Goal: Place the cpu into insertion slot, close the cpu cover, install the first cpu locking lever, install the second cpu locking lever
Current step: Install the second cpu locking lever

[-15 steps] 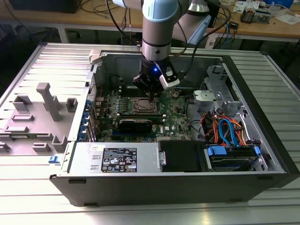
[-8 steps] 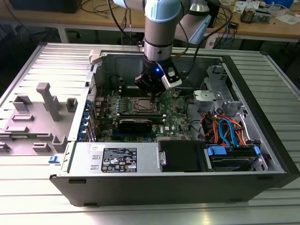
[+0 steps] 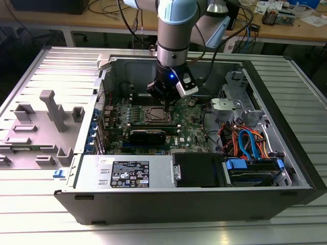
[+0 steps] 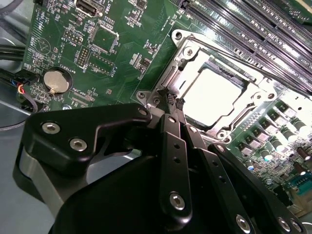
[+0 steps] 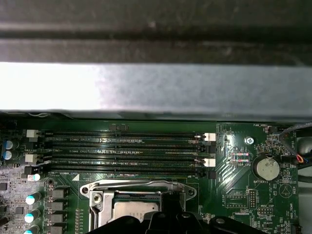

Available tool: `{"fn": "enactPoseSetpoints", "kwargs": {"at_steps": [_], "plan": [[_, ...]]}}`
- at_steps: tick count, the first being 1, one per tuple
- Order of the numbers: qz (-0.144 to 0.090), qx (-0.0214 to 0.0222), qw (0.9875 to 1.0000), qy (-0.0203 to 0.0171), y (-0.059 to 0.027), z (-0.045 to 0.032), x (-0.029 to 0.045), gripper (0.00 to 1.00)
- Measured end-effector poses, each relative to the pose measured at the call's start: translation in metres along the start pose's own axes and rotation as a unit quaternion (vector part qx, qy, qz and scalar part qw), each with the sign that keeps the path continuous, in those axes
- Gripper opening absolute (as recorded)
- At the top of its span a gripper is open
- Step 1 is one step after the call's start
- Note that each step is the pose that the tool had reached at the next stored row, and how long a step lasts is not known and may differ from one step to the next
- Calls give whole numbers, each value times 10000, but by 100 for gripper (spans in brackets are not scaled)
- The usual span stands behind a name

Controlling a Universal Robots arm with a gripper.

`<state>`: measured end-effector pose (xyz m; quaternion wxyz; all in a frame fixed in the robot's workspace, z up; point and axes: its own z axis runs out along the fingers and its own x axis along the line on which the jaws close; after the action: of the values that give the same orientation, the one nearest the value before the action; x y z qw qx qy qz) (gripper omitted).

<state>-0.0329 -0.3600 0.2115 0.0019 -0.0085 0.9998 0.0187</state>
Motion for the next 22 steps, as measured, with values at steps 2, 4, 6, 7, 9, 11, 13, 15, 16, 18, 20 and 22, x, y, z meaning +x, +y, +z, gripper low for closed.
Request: {"fn": "enactPoseSetpoints", "kwargs": {"at_steps": [2, 4, 6, 7, 9, 11, 13, 15, 16, 18, 20, 22], "plan": [[0, 0, 10000, 0, 1, -2, -1, 11], [0, 0, 10000, 1, 1, -16, 0, 11], [0, 0, 10000, 1, 2, -31, -1, 11], [0, 0, 10000, 0, 1, -31, 0, 11], [-2, 3, 10000, 1, -9, -33, -1, 11], [0, 2, 10000, 1, -30, -33, 0, 11], [0, 2, 10000, 1, -60, -34, 1, 11], [0, 2, 10000, 1, -81, -39, 1, 11], [0, 3, 10000, 1, -83, -48, 2, 11], [0, 3, 10000, 1, -83, -80, 1, 11], [0, 2, 10000, 1, -81, -125, 1, 11], [0, 3, 10000, 1, -81, -155, 1, 11]]}}
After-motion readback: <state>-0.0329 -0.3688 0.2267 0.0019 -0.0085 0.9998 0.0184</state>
